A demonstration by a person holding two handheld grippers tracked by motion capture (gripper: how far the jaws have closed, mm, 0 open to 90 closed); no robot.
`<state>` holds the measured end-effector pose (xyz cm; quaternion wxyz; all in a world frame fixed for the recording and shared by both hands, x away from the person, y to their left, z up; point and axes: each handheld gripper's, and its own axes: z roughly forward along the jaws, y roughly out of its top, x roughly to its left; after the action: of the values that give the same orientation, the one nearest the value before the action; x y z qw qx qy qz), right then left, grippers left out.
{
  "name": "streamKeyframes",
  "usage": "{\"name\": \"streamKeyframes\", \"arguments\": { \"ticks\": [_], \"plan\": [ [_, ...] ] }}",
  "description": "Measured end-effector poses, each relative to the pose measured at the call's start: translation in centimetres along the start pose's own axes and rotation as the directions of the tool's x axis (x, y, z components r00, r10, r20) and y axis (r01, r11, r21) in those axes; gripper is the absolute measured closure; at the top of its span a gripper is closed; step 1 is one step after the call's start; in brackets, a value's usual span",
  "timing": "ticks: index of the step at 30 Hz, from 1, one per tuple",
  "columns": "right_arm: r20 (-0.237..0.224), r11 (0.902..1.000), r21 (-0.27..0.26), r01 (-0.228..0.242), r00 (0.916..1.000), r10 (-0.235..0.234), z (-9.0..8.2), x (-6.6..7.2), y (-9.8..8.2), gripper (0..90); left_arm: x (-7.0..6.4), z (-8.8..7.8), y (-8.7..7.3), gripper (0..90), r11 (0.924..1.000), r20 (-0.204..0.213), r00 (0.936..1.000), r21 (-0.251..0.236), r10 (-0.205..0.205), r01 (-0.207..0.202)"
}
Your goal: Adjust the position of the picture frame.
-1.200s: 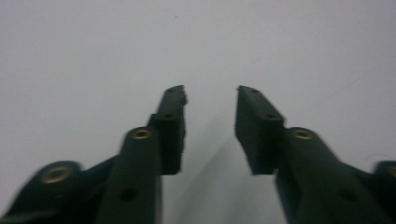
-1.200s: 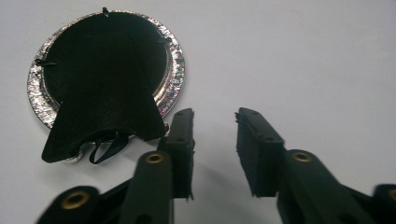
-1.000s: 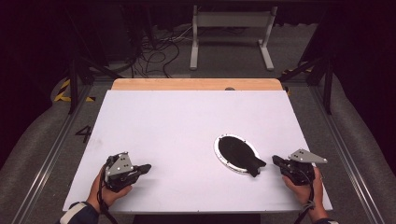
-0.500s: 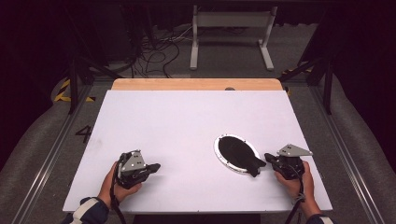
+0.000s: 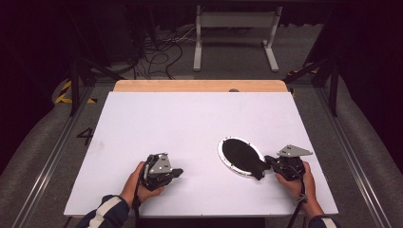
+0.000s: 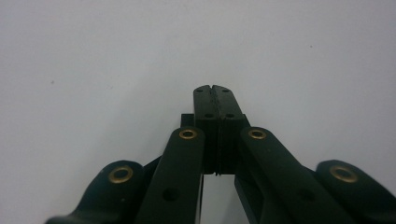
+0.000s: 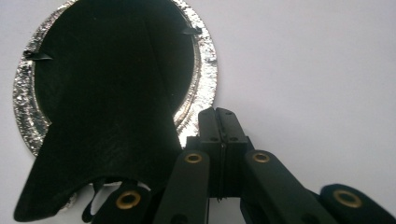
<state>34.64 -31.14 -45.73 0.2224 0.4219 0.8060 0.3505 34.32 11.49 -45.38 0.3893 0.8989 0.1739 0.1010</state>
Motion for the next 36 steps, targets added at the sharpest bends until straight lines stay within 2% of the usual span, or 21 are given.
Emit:
{"name": "streamKeyframes", "arguments": {
  "ticks": [3, 8, 17, 25, 36],
  "plan": [
    [0.011, 1.0000, 0.005, 0.003, 0.9999, -0.003, 0.3, 0.3, 0.3, 90.0, -0.2, 0.9, 0.7, 90.0, 1.0000, 0.013, 0.9999, 0.004, 0.006, -0.006],
    [0.013, 0.9998, 0.002, -0.019, 0.9997, 0.019, 0.4, 0.5, 0.3, 90.0, -0.4, 2.4, 2.0, 90.0, 0.9998, 0.028, 0.9994, 0.010, 0.019, -0.020],
    [0.013, 0.9999, 0.006, 0.009, 0.9999, -0.009, 1.2, 1.4, 1.1, 90.0, -0.8, 4.6, 3.5, 90.0, 0.9997, 0.056, 0.9981, 0.004, 0.024, -0.025],
    [0.005, 0.9994, 0.008, 0.034, 0.9994, -0.034, 2.2, 2.5, 2.0, 90.0, -0.6, 5.2, 3.8, 90.0, 0.9996, 0.037, 0.9991, 0.013, 0.023, -0.023],
    [-0.021, 0.9976, 0.009, 0.069, 0.9974, -0.069, 3.0, 3.9, 2.9, 90.0, 0.0, 5.1, 3.5, 89.9, 0.9997, 0.010, 0.9999, 0.022, 0.004, -0.004]
  ]
}}
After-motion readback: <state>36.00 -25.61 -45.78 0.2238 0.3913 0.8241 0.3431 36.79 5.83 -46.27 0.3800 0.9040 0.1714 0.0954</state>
